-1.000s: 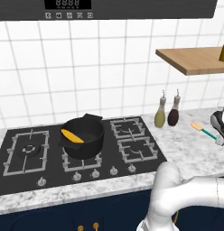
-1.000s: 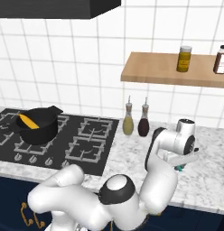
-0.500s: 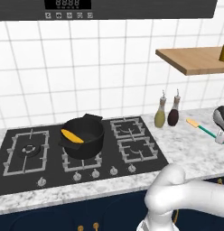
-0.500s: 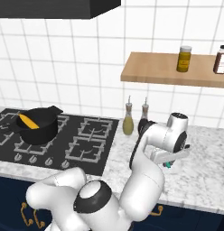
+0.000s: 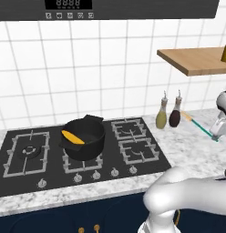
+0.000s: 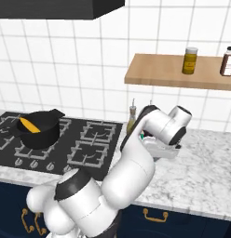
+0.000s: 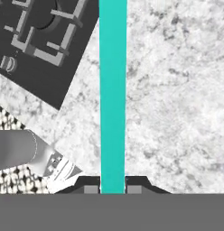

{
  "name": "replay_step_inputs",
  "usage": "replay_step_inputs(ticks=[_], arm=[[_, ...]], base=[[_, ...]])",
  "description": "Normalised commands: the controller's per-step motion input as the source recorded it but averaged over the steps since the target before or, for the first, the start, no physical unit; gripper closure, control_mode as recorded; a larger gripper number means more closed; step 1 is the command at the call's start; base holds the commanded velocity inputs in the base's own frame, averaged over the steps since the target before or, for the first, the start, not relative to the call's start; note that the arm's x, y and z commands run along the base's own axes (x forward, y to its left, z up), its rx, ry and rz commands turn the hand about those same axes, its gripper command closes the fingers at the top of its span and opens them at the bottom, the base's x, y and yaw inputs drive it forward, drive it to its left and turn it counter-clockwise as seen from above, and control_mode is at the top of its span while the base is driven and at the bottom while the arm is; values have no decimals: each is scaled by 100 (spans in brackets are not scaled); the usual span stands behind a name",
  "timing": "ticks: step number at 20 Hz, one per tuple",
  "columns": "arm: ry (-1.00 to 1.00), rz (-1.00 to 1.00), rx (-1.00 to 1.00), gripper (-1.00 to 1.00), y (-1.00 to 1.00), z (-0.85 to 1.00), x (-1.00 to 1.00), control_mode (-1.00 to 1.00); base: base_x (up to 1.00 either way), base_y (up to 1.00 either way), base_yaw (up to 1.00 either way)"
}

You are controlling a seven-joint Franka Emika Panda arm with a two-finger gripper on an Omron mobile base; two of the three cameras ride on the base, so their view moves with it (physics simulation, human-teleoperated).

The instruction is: Put the corn and broccoli in the pot. Retrieve the spatula and lightly stir the vegetables in the pot.

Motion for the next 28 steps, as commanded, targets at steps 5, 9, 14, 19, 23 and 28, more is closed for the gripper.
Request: replay_step_inputs(ticks=[5,9,14,19,23,28], arm=[[-9,-17,20,100,88,19,-45,-100],[-56,-15,1,100,100,-4,-81,-100],[-40,-24,15,100,99,3,-53,-100],[-6,-15,45,100,78,32,-28,-100],[-8,-8,58,100,67,45,-26,-100],[-2,1,68,100,42,69,-3,-100]], base=[[0,0,0],[0,0,0],[0,0,0],[0,0,0],[0,0,0],[0,0,0]])
